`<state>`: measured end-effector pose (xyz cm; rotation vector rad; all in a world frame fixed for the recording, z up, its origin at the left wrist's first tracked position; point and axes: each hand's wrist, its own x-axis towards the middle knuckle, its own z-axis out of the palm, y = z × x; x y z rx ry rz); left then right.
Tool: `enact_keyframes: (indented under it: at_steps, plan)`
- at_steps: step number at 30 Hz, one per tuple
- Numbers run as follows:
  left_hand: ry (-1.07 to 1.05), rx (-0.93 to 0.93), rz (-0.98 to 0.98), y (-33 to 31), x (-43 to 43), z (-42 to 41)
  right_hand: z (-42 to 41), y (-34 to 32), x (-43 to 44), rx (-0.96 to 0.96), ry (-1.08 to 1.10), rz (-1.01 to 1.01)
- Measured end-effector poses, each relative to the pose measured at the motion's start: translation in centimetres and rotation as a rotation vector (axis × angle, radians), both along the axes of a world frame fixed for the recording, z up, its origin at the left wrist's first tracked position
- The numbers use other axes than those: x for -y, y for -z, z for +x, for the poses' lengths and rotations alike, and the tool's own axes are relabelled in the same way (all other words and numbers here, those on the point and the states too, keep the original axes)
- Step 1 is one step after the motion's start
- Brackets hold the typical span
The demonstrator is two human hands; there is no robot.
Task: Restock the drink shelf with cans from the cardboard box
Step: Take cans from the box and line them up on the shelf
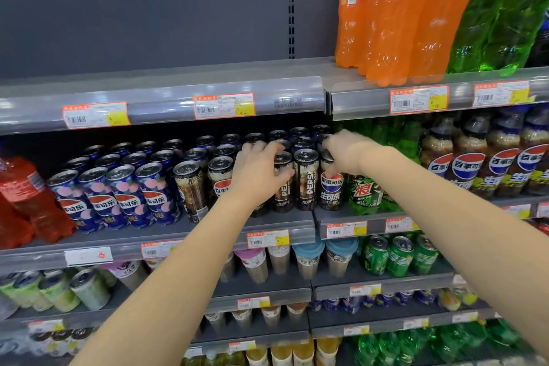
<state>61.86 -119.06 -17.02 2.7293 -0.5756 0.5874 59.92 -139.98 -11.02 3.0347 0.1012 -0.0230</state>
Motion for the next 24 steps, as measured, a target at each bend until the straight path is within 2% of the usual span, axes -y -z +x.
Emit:
enact_keyframes:
  at_steps: [5,17,22,24]
  plan:
    - [-0.049,-0.033,0.06,-0.2,-0.4,0.4,0.6,-0.1,0.9,0.008,-0.052,0.108]
    - [-0.022,-0.14,-0.026,-0.5,-0.5,1.0,1.0,0.4,1.5,0.053,-0.09,0.064]
    - [0.008,-0.192,-0.078,-0.7,-0.6,1.2,1.1,-0.4,-0.1,0.053,-0.172,0.216]
    - [-0.005,-0.185,-0.069,-0.9,-0.4,1.4,1.2,-0.2,-1.2,0.045,-0.178,0.17]
